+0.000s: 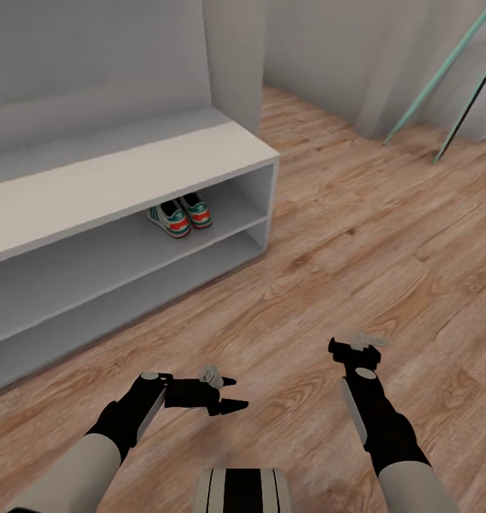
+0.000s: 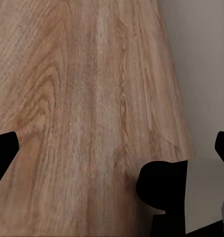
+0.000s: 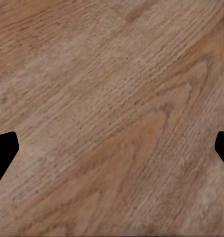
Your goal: Pick up the two gym shoes and the two sandals from the corridor floor and place them onto the hallstand (shoe rack) in the corridor, making sure they are on the rack and not on the floor. Arrange them so the two gym shoes are next to each other and the two sandals are next to each other.
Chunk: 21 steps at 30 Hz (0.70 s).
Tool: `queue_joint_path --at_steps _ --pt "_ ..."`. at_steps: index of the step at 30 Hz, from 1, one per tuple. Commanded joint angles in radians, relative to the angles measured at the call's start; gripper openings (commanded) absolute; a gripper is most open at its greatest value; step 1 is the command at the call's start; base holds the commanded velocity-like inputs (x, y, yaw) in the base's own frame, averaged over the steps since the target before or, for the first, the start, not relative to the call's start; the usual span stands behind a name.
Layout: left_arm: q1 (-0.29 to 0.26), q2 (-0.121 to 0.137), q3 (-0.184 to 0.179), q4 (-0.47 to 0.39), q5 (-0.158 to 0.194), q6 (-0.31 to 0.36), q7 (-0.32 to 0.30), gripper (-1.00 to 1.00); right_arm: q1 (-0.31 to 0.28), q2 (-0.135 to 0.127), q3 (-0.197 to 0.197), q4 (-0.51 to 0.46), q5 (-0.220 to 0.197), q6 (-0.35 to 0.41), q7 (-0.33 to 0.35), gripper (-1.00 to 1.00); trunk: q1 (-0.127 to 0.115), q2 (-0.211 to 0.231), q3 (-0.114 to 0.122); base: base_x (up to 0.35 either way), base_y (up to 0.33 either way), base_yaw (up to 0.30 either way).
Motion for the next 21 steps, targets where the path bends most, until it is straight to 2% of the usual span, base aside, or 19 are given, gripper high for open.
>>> queue_joint_path --at_steps 1,13,21 --pt "0.0 0.001 -0.002 -0.002 0.002 0.01 -0.002 1.0 -0.001 0.001 -0.004 -0.001 0.002 0.006 -0.001 1.0 -0.001 0.0 0.003 0.0 0.0 -0.3" --pt "0.0 0.0 -0.002 -0.002 0.002 0.009 -0.002 1.0 -0.001 0.001 -0.022 -0.001 0.002 0.006 -0.001 1.0 -0.006 0.003 0.05 0.0 0.0 -0.3" --pt "0.0 0.0 -0.002 -0.002 0.002 0.009 -0.002 1.0 -0.001 0.001 -0.023 -0.001 0.002 0.006 -0.001 1.0 -0.006 0.003 0.05 0.0 0.0 -0.3"
